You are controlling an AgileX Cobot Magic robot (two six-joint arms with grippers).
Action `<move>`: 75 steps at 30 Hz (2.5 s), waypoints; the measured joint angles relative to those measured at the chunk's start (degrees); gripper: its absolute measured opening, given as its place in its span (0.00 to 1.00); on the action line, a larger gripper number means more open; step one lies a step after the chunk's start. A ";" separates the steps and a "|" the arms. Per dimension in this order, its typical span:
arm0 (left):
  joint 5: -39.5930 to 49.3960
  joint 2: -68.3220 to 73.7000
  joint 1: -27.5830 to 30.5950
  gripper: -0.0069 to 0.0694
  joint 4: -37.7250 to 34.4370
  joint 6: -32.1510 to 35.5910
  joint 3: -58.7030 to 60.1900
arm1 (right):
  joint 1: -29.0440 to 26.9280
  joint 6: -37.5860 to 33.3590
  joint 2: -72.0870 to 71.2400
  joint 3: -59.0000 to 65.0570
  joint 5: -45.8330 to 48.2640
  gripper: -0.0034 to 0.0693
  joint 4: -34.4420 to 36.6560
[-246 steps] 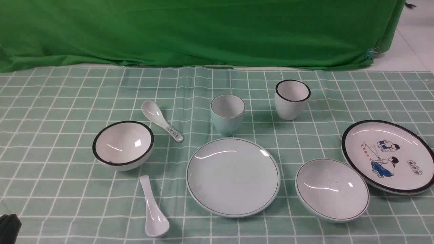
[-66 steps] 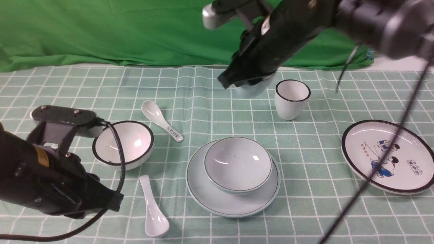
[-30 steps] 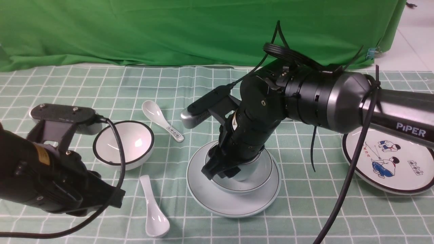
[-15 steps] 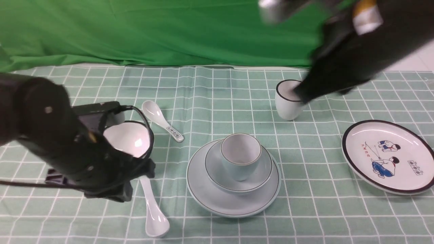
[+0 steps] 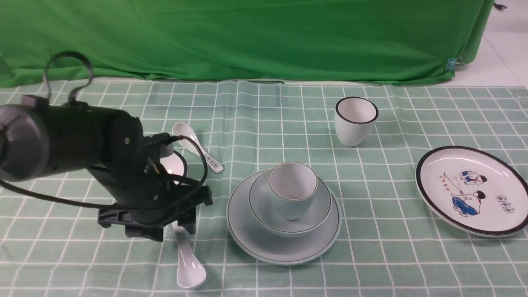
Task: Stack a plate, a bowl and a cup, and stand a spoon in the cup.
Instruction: Use the left arm to grab a blue soup spoon, then use the left arm to put the blue soup spoon into the blue teacup in the middle
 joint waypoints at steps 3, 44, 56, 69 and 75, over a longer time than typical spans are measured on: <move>-1.59 2.14 0.00 0.62 0.99 -1.93 0.00 | -0.06 0.31 -3.12 0.26 0.00 0.08 0.00; -67.38 -0.77 -17.75 0.24 14.09 12.45 -0.19 | -0.12 0.11 -4.19 0.89 0.07 0.08 0.00; -66.46 2.67 -17.75 0.25 14.09 14.26 0.00 | -0.12 -0.57 -4.19 0.89 0.01 0.08 0.00; -59.48 0.06 -17.75 0.54 14.05 14.00 0.06 | -0.12 -0.46 -4.19 0.89 -2.78 0.08 0.05; -34.36 -15.85 -17.75 0.32 13.43 13.88 0.10 | -0.12 -1.92 -10.36 5.82 -22.20 0.08 1.27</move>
